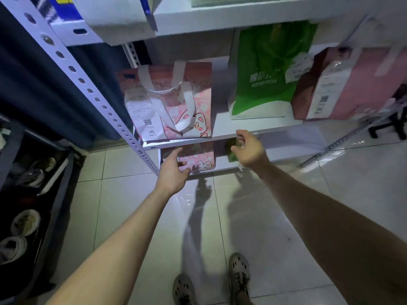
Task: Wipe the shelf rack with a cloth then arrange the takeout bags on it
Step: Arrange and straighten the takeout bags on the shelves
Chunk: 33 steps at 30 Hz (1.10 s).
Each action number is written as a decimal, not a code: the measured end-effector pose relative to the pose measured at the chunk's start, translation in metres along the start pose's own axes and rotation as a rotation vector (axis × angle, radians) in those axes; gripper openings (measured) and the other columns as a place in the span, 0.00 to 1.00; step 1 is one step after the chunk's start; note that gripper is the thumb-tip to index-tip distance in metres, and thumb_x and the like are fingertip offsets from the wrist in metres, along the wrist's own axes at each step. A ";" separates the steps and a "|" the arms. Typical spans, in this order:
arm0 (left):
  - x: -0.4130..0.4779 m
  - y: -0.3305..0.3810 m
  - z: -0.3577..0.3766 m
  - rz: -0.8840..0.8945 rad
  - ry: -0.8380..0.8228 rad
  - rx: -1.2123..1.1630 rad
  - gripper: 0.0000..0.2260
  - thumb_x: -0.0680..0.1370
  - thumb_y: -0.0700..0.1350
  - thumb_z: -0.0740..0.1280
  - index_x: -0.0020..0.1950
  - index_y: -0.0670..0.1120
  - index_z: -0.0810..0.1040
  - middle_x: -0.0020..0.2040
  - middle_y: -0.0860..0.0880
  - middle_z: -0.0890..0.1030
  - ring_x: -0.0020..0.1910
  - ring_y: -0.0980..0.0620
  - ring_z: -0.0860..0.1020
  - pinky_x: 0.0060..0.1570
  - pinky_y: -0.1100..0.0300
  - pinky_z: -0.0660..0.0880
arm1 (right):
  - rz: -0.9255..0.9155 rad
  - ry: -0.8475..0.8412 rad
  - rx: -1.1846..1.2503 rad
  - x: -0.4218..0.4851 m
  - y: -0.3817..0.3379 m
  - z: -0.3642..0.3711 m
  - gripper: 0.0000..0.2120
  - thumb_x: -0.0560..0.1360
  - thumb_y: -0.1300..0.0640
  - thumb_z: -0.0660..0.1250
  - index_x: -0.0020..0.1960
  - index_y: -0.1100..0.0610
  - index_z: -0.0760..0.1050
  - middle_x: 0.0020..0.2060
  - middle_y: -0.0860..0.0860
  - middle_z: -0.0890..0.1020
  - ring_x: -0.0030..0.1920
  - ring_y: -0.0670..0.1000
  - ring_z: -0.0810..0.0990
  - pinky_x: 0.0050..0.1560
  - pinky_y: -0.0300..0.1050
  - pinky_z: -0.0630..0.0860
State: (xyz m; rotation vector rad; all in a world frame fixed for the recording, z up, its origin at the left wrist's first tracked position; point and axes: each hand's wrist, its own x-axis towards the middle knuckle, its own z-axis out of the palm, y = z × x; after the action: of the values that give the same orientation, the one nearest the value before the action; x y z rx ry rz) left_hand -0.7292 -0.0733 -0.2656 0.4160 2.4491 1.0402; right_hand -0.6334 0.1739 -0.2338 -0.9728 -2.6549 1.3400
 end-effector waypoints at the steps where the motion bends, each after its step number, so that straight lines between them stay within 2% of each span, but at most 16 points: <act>1: -0.001 0.012 0.002 0.019 -0.014 0.009 0.31 0.80 0.42 0.75 0.82 0.50 0.68 0.74 0.48 0.79 0.66 0.46 0.82 0.69 0.45 0.79 | -0.001 0.036 -0.001 -0.012 0.008 -0.012 0.23 0.79 0.64 0.71 0.73 0.63 0.73 0.65 0.59 0.81 0.64 0.56 0.80 0.60 0.24 0.68; 2: -0.002 0.025 0.004 0.044 -0.024 0.017 0.30 0.80 0.41 0.75 0.81 0.49 0.70 0.73 0.48 0.80 0.66 0.47 0.82 0.69 0.49 0.78 | 0.011 0.068 0.007 -0.023 0.016 -0.025 0.21 0.80 0.63 0.71 0.72 0.62 0.74 0.63 0.59 0.82 0.62 0.56 0.80 0.56 0.24 0.68; 5: 0.001 0.066 0.013 0.101 -0.035 0.060 0.29 0.80 0.39 0.75 0.79 0.48 0.72 0.69 0.48 0.83 0.63 0.49 0.83 0.64 0.58 0.76 | 0.087 0.090 0.035 -0.038 0.036 -0.062 0.21 0.81 0.59 0.71 0.72 0.58 0.75 0.64 0.56 0.82 0.64 0.58 0.81 0.58 0.39 0.72; 7: 0.007 0.095 0.022 0.125 -0.055 0.055 0.28 0.80 0.38 0.74 0.79 0.47 0.71 0.71 0.48 0.81 0.59 0.52 0.82 0.62 0.59 0.75 | 0.147 0.094 0.041 -0.034 0.048 -0.082 0.20 0.81 0.59 0.71 0.72 0.58 0.75 0.66 0.56 0.81 0.66 0.58 0.80 0.58 0.41 0.73; 12: 0.023 0.149 0.055 0.130 -0.038 0.023 0.28 0.81 0.41 0.74 0.80 0.46 0.71 0.76 0.47 0.77 0.62 0.48 0.84 0.68 0.46 0.79 | 0.134 0.083 -0.017 0.002 0.080 -0.125 0.20 0.81 0.57 0.69 0.72 0.58 0.74 0.68 0.56 0.81 0.68 0.58 0.78 0.70 0.50 0.73; 16: 0.033 0.186 0.083 0.142 0.071 0.000 0.27 0.82 0.47 0.74 0.78 0.45 0.72 0.72 0.51 0.77 0.65 0.52 0.79 0.63 0.54 0.77 | 0.056 0.076 -0.028 0.033 0.106 -0.158 0.23 0.81 0.57 0.70 0.75 0.57 0.73 0.68 0.55 0.81 0.68 0.57 0.79 0.71 0.48 0.72; 19: 0.060 0.200 0.094 0.060 0.156 -0.070 0.25 0.80 0.50 0.76 0.75 0.48 0.75 0.73 0.48 0.76 0.70 0.51 0.77 0.73 0.49 0.74 | -0.013 0.051 -0.047 0.055 0.115 -0.172 0.28 0.81 0.56 0.72 0.78 0.56 0.70 0.71 0.55 0.79 0.69 0.56 0.79 0.72 0.51 0.74; 22: 0.091 0.205 0.099 0.005 0.200 -0.087 0.22 0.77 0.49 0.78 0.70 0.52 0.79 0.74 0.46 0.74 0.73 0.48 0.75 0.79 0.48 0.68 | -0.050 0.031 -0.068 0.080 0.103 -0.171 0.36 0.80 0.53 0.73 0.83 0.56 0.60 0.76 0.57 0.73 0.73 0.59 0.75 0.74 0.55 0.71; 24: 0.104 0.212 0.097 -0.023 0.218 -0.102 0.18 0.78 0.45 0.77 0.67 0.53 0.80 0.74 0.46 0.73 0.71 0.50 0.76 0.76 0.54 0.69 | -0.095 0.041 -0.068 0.098 0.091 -0.165 0.41 0.79 0.52 0.74 0.84 0.56 0.56 0.77 0.56 0.71 0.74 0.61 0.73 0.75 0.56 0.71; 26: 0.116 0.215 0.096 -0.066 0.239 -0.177 0.16 0.80 0.42 0.75 0.67 0.50 0.78 0.69 0.50 0.77 0.60 0.57 0.79 0.64 0.61 0.74 | -0.108 0.026 -0.033 0.115 0.079 -0.161 0.44 0.77 0.50 0.75 0.84 0.55 0.53 0.76 0.55 0.72 0.74 0.61 0.73 0.74 0.57 0.72; 28: 0.124 0.216 0.097 -0.082 0.294 -0.239 0.17 0.82 0.40 0.73 0.67 0.45 0.71 0.65 0.49 0.81 0.58 0.54 0.82 0.61 0.58 0.79 | -0.087 -0.016 -0.034 0.130 0.069 -0.160 0.41 0.78 0.49 0.75 0.82 0.54 0.57 0.75 0.55 0.73 0.73 0.59 0.74 0.74 0.56 0.71; 30: 0.120 0.217 0.102 -0.071 0.330 -0.271 0.19 0.83 0.41 0.70 0.69 0.43 0.66 0.62 0.49 0.83 0.60 0.49 0.83 0.65 0.51 0.80 | -0.117 -0.034 0.022 0.134 0.065 -0.159 0.30 0.77 0.49 0.74 0.75 0.52 0.68 0.69 0.52 0.80 0.68 0.56 0.79 0.72 0.57 0.74; 32: 0.103 0.213 0.107 -0.033 0.375 -0.264 0.24 0.82 0.45 0.71 0.75 0.45 0.67 0.56 0.53 0.84 0.56 0.51 0.83 0.65 0.53 0.79 | -0.164 0.006 0.061 0.126 0.067 -0.156 0.18 0.77 0.51 0.74 0.65 0.53 0.77 0.59 0.50 0.84 0.58 0.52 0.83 0.64 0.53 0.80; 33: 0.092 0.208 0.110 -0.003 0.403 -0.259 0.22 0.80 0.47 0.71 0.74 0.48 0.71 0.54 0.54 0.85 0.54 0.51 0.84 0.64 0.52 0.80 | -0.182 0.036 0.049 0.117 0.068 -0.154 0.13 0.78 0.54 0.74 0.61 0.55 0.79 0.55 0.50 0.85 0.53 0.51 0.83 0.60 0.50 0.80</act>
State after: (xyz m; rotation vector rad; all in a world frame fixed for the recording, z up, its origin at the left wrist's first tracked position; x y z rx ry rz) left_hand -0.7319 0.1721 -0.2065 0.1258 2.5974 1.5427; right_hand -0.6493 0.3773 -0.2158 -0.7230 -2.5979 1.3279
